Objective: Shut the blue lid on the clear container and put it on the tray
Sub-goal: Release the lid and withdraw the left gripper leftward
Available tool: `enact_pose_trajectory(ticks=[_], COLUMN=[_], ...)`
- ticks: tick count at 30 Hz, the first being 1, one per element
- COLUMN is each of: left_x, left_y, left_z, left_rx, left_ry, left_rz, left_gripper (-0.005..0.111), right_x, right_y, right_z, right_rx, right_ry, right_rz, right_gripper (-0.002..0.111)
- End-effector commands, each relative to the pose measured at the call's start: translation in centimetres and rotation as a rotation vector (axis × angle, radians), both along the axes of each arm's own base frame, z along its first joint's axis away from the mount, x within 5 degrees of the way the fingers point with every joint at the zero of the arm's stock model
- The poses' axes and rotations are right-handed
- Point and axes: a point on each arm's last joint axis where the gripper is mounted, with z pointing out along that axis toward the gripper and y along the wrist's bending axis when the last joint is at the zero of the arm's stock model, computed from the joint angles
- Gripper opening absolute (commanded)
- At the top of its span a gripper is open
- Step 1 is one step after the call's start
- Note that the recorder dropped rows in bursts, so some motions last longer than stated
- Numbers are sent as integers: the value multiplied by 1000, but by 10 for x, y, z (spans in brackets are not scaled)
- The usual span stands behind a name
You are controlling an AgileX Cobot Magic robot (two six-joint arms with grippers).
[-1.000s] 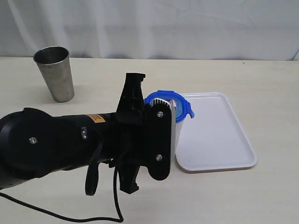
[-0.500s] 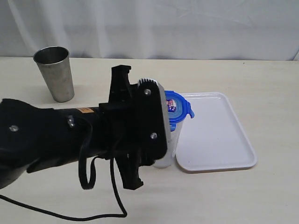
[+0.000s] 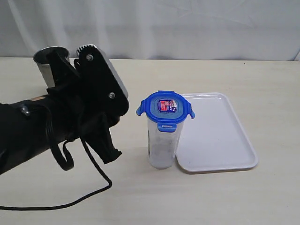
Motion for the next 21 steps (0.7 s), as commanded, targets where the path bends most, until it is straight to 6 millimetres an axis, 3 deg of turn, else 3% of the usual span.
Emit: enact_pose_trajectory(ticks=[1, 8, 14, 17, 21], left_x=[19, 49, 61, 60, 59], left_y=[17, 47, 67, 72, 72], left_z=[2, -1, 5, 6, -1], left_rx=[-108, -246, -469, -615, -702], left_ry=[25, 132, -10, -104, -78], left_rz=[92, 101, 186, 115, -67], left_gripper=[22, 0, 0, 0, 0], right_x=[0, 0, 0, 0, 0], right_y=[0, 0, 0, 0, 0], right_z=[0, 0, 0, 0, 0], right_rx=[3, 3, 3, 3, 3], right_ry=[-6, -6, -6, -6, -6], right_rz=[-3, -3, -3, -3, -3], right_gripper=[5, 5, 5, 5, 5])
